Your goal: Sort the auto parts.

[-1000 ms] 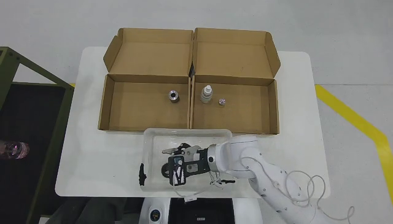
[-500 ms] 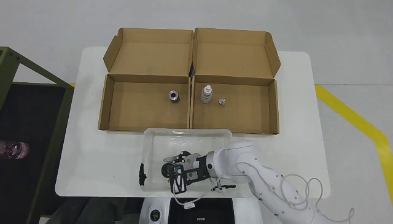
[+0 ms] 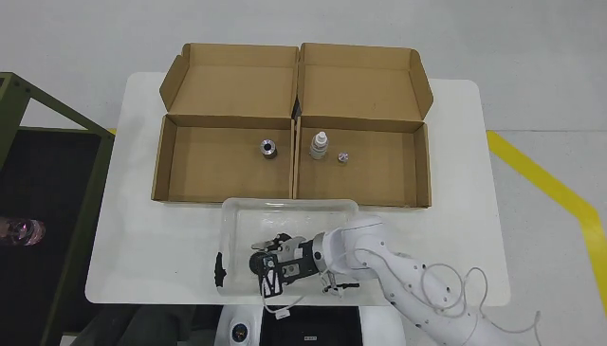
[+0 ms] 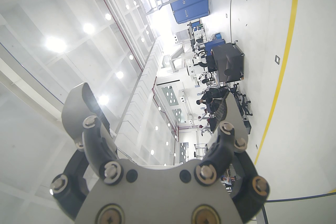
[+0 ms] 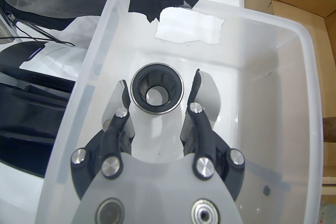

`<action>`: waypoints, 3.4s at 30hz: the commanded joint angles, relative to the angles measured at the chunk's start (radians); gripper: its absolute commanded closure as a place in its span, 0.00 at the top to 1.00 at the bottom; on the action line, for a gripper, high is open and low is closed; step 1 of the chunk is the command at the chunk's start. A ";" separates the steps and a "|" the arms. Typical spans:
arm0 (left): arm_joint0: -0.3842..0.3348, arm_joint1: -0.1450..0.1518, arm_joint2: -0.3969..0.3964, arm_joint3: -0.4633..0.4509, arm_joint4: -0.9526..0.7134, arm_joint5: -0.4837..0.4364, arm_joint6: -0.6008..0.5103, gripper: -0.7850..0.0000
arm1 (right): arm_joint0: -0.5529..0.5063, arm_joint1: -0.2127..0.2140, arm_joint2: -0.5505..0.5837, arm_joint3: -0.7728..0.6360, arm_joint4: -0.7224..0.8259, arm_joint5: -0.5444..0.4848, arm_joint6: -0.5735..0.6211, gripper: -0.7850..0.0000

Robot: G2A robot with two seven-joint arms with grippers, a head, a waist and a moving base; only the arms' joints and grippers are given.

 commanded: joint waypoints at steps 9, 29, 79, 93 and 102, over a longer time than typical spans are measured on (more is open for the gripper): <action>0.000 0.000 0.000 0.000 0.000 0.000 0.000 1.00 | 0.060 -0.022 -0.062 0.071 0.002 0.024 -0.015 0.60; 0.000 0.000 0.000 0.000 0.000 0.000 0.000 1.00 | 0.103 -0.037 -0.098 0.123 0.048 0.009 -0.083 0.00; 0.000 0.000 0.000 0.000 0.000 0.000 0.000 1.00 | 0.056 0.053 0.271 -0.052 0.334 -0.007 -0.224 0.00; 0.000 0.000 0.000 0.000 0.000 0.000 0.000 1.00 | 0.207 0.020 0.185 0.102 0.385 0.077 -0.205 0.00; 0.000 0.000 0.000 0.000 0.000 0.000 0.000 1.00 | 0.318 -0.016 0.090 0.234 0.376 0.127 -0.171 0.00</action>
